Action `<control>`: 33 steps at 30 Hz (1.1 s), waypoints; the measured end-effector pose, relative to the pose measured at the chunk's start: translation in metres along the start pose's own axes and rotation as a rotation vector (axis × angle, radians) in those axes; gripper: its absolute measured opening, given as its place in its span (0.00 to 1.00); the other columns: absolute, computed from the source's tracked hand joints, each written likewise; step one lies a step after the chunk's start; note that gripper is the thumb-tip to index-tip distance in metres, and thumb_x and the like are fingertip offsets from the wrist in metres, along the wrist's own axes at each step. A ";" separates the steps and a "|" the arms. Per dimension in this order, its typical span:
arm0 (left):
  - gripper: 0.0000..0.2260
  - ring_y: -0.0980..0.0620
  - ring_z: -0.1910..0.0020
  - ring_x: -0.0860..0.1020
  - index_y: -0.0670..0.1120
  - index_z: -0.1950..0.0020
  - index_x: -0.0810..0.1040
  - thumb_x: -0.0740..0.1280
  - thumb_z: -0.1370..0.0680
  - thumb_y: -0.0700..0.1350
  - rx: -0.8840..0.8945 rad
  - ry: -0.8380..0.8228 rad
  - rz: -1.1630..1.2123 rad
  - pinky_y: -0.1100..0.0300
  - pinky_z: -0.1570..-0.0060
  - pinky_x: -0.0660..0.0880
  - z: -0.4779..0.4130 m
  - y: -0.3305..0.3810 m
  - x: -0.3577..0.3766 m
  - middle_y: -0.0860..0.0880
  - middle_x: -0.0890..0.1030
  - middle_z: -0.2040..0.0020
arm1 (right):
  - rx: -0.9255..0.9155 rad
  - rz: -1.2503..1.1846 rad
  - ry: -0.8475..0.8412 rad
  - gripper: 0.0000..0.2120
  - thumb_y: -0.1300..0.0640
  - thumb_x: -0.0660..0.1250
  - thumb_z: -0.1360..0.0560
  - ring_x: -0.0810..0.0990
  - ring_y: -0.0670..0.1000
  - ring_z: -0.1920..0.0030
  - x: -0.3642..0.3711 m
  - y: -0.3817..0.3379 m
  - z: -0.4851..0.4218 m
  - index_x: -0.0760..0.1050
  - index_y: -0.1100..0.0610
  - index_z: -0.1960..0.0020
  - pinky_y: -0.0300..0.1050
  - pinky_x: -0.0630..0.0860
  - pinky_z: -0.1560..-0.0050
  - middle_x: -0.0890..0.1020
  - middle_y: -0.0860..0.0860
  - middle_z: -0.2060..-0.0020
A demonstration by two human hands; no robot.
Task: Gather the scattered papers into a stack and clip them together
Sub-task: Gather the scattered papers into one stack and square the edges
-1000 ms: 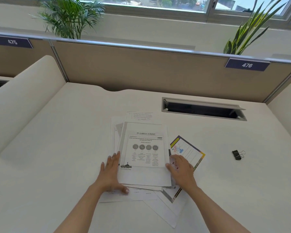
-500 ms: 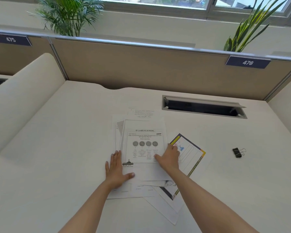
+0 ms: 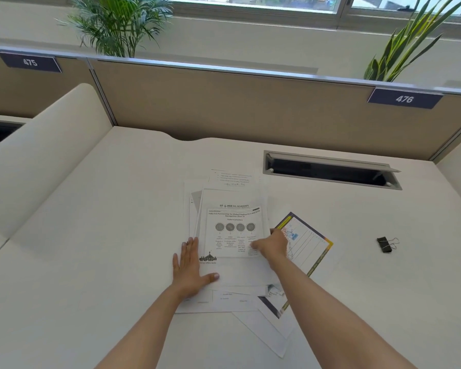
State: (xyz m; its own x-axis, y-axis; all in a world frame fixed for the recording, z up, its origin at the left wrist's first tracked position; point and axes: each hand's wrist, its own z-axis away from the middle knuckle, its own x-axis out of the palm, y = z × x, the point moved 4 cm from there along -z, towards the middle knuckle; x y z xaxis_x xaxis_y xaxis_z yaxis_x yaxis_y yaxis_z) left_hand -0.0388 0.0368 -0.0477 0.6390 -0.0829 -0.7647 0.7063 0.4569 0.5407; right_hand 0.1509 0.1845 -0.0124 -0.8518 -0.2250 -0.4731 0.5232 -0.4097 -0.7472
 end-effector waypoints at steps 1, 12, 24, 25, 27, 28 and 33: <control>0.52 0.52 0.25 0.30 0.47 0.24 0.31 0.68 0.28 0.62 0.001 0.003 0.002 0.48 0.29 0.29 0.000 0.000 0.000 0.51 0.32 0.23 | 0.003 0.014 -0.020 0.21 0.66 0.76 0.35 0.81 0.56 0.50 0.001 0.001 -0.001 0.77 0.62 0.43 0.46 0.79 0.51 0.82 0.58 0.47; 0.52 0.53 0.24 0.34 0.48 0.23 0.35 0.70 0.29 0.61 0.006 0.080 0.107 0.50 0.27 0.31 0.000 -0.001 -0.001 0.51 0.38 0.21 | -0.167 -0.085 -0.104 0.17 0.56 0.64 0.22 0.79 0.55 0.42 -0.001 0.005 0.012 0.72 0.55 0.34 0.55 0.76 0.39 0.80 0.53 0.39; 0.23 0.47 0.49 0.84 0.49 0.41 0.78 0.75 0.33 0.56 0.119 0.257 1.201 0.56 0.57 0.81 0.007 0.073 -0.099 0.46 0.84 0.46 | -0.325 -0.498 -0.366 0.19 0.48 0.70 0.28 0.84 0.52 0.48 -0.049 -0.011 0.051 0.77 0.55 0.40 0.49 0.81 0.49 0.85 0.51 0.47; 0.18 0.47 0.52 0.84 0.51 0.47 0.82 0.75 0.33 0.55 0.138 0.262 1.247 0.58 0.60 0.81 0.010 0.083 -0.103 0.46 0.85 0.50 | -0.345 -0.532 -0.386 0.19 0.48 0.69 0.28 0.83 0.53 0.47 -0.049 -0.013 0.055 0.77 0.54 0.40 0.50 0.81 0.48 0.84 0.51 0.46; 0.10 0.49 0.58 0.85 0.54 0.55 0.85 0.75 0.35 0.54 0.160 0.301 1.271 0.59 0.65 0.80 0.016 0.098 -0.108 0.49 0.87 0.56 | -0.393 -0.586 -0.376 0.17 0.49 0.69 0.28 0.83 0.53 0.46 -0.049 -0.021 0.061 0.78 0.52 0.41 0.51 0.81 0.47 0.84 0.52 0.45; 0.08 0.50 0.60 0.85 0.55 0.57 0.86 0.75 0.35 0.53 0.179 0.326 1.268 0.60 0.67 0.80 0.018 0.103 -0.109 0.50 0.87 0.58 | -0.424 -0.608 -0.357 0.14 0.50 0.69 0.28 0.83 0.53 0.46 -0.050 -0.025 0.063 0.79 0.50 0.43 0.51 0.81 0.47 0.84 0.52 0.46; 0.05 0.53 0.61 0.84 0.55 0.58 0.86 0.72 0.32 0.48 0.280 0.388 1.240 0.60 0.65 0.80 0.026 0.110 -0.115 0.53 0.86 0.59 | -0.510 -0.665 -0.315 0.10 0.52 0.67 0.26 0.83 0.52 0.47 -0.061 -0.038 0.069 0.82 0.49 0.47 0.44 0.81 0.51 0.85 0.51 0.47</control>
State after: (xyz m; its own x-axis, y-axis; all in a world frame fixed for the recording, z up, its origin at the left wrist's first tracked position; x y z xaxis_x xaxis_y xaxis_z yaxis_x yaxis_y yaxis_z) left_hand -0.0273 0.0732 0.1090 0.8065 0.5313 0.2592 -0.2089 -0.1541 0.9657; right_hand 0.1814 0.1523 0.0768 -0.9114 -0.3442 0.2255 -0.1970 -0.1162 -0.9735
